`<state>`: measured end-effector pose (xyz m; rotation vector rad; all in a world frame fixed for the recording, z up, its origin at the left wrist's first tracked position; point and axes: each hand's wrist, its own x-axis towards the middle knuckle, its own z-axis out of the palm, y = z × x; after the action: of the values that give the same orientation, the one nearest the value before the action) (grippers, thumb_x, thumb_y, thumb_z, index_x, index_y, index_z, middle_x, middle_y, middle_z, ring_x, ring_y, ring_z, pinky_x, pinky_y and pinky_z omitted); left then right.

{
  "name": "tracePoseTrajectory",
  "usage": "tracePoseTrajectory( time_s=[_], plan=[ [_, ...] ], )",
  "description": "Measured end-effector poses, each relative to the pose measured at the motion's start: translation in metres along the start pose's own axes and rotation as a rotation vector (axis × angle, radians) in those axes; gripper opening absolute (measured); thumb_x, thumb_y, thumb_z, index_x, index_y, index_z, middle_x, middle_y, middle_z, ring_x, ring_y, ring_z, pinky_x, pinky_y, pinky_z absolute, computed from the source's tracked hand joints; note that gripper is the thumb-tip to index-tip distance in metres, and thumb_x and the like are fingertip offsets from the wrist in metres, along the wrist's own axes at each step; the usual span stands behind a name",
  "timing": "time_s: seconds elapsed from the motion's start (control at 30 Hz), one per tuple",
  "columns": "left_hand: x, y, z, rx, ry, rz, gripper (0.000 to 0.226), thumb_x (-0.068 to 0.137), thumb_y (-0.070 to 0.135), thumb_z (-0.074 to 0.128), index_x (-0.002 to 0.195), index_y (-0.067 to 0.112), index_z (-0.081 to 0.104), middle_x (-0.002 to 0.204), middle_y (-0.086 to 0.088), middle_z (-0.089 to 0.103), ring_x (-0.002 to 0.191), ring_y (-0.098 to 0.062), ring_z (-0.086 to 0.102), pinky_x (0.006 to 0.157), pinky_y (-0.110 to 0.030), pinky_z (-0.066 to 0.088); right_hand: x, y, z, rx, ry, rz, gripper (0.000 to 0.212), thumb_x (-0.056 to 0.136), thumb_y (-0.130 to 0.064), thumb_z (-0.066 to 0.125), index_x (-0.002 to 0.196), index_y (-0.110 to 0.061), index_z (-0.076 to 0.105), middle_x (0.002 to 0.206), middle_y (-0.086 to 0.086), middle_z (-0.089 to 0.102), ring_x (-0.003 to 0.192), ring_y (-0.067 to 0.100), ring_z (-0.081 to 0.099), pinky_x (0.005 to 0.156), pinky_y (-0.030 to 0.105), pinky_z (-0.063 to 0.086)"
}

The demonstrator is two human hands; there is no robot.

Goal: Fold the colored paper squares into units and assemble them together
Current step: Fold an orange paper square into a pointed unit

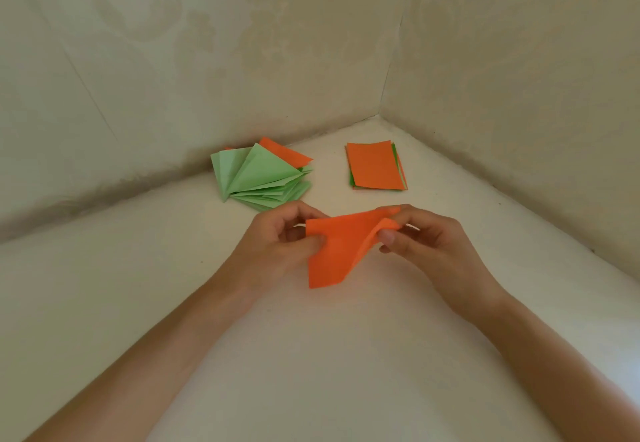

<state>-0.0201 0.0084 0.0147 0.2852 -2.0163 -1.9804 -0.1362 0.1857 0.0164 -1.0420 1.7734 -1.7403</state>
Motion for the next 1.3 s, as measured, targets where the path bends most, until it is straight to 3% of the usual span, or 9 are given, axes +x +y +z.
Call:
tracePoseTrajectory(
  time_s=[0.13, 0.2, 0.3, 0.43, 0.5, 0.63, 0.87, 1.0, 1.3],
  plan=[
    [-0.005, 0.003, 0.005, -0.061, -0.144, -0.076, 0.020, 0.073, 0.021, 0.063, 0.091, 0.013, 0.058, 0.069, 0.005, 0.064, 0.064, -0.006, 0.054, 0.063, -0.016, 0.043, -0.002, 0.003, 0.008, -0.029, 0.014, 0.062, 0.016, 0.074, -0.018, 0.072, 0.071, -0.005, 0.064, 0.095, 0.004, 0.066, 0.082, 0.030, 0.059, 0.081, 0.041, 0.051],
    [-0.005, 0.003, 0.007, -0.033, -0.156, -0.075, 0.028, 0.072, 0.027, 0.067, 0.097, 0.018, 0.059, 0.074, 0.007, 0.067, 0.068, -0.004, 0.057, 0.065, -0.015, 0.044, -0.002, 0.004, 0.011, -0.030, 0.014, 0.070, 0.013, 0.075, -0.016, 0.072, 0.067, -0.009, 0.064, 0.090, 0.002, 0.065, 0.078, 0.033, 0.057, 0.077, 0.039, 0.051],
    [-0.005, 0.000, 0.010, 0.000, -0.133, -0.016, 0.036, 0.071, 0.019, 0.078, 0.102, 0.023, 0.061, 0.081, 0.007, 0.070, 0.073, -0.005, 0.063, 0.067, -0.014, 0.047, -0.004, 0.002, 0.015, -0.043, -0.017, 0.051, 0.009, 0.077, -0.005, 0.071, 0.071, -0.008, 0.065, 0.086, 0.005, 0.064, 0.075, 0.017, 0.058, 0.070, 0.026, 0.048],
    [-0.007, -0.005, 0.013, 0.062, -0.086, 0.082, 0.032, 0.075, 0.002, 0.074, 0.097, 0.023, 0.063, 0.081, 0.010, 0.069, 0.075, -0.004, 0.065, 0.073, -0.015, 0.050, -0.005, 0.000, 0.018, -0.050, 0.000, 0.062, 0.010, 0.076, 0.003, 0.069, 0.078, -0.005, 0.063, 0.079, 0.006, 0.064, 0.072, 0.013, 0.059, 0.068, 0.022, 0.049],
    [-0.007, -0.005, 0.014, 0.102, -0.063, 0.126, 0.031, 0.072, 0.005, 0.070, 0.094, 0.027, 0.064, 0.086, 0.014, 0.069, 0.083, -0.002, 0.065, 0.076, -0.015, 0.049, -0.005, -0.001, 0.020, -0.023, 0.057, 0.079, 0.018, 0.075, 0.005, 0.069, 0.084, -0.008, 0.060, 0.078, 0.002, 0.062, 0.071, 0.013, 0.059, 0.067, 0.023, 0.050],
    [-0.007, -0.003, 0.015, 0.117, -0.036, 0.149, 0.031, 0.071, 0.008, 0.066, 0.092, 0.031, 0.064, 0.093, 0.019, 0.068, 0.091, -0.002, 0.065, 0.079, -0.017, 0.049, -0.003, -0.004, 0.019, 0.125, 0.156, 0.181, 0.037, 0.070, -0.011, 0.070, 0.105, -0.014, 0.056, 0.074, 0.003, 0.063, 0.068, 0.013, 0.059, 0.063, 0.024, 0.050],
    [-0.008, -0.002, 0.015, 0.068, 0.019, 0.162, 0.026, 0.074, 0.014, 0.070, 0.093, 0.032, 0.065, 0.093, 0.016, 0.067, 0.085, -0.003, 0.062, 0.074, -0.018, 0.050, -0.002, -0.005, 0.016, 0.220, 0.127, 0.232, 0.018, 0.066, -0.025, 0.070, 0.076, -0.011, 0.069, 0.076, 0.006, 0.068, 0.071, 0.016, 0.062, 0.062, 0.024, 0.052],
    [-0.009, -0.001, 0.015, 0.075, 0.029, 0.164, 0.023, 0.080, 0.006, 0.071, 0.090, 0.026, 0.066, 0.083, 0.016, 0.067, 0.076, 0.003, 0.059, 0.068, -0.011, 0.045, -0.002, -0.005, 0.015, 0.216, 0.135, 0.219, 0.015, 0.068, -0.019, 0.068, 0.078, -0.008, 0.066, 0.074, 0.005, 0.068, 0.070, 0.016, 0.061, 0.062, 0.024, 0.052],
    [-0.007, 0.000, 0.015, 0.119, 0.048, 0.187, 0.024, 0.081, 0.001, 0.067, 0.088, 0.024, 0.068, 0.083, 0.021, 0.068, 0.076, 0.005, 0.060, 0.066, -0.007, 0.042, -0.003, -0.007, 0.015, 0.264, 0.117, 0.217, 0.019, 0.077, -0.020, 0.058, 0.082, -0.003, 0.065, 0.072, 0.004, 0.068, 0.066, 0.013, 0.063, 0.060, 0.023, 0.051]
  ],
)
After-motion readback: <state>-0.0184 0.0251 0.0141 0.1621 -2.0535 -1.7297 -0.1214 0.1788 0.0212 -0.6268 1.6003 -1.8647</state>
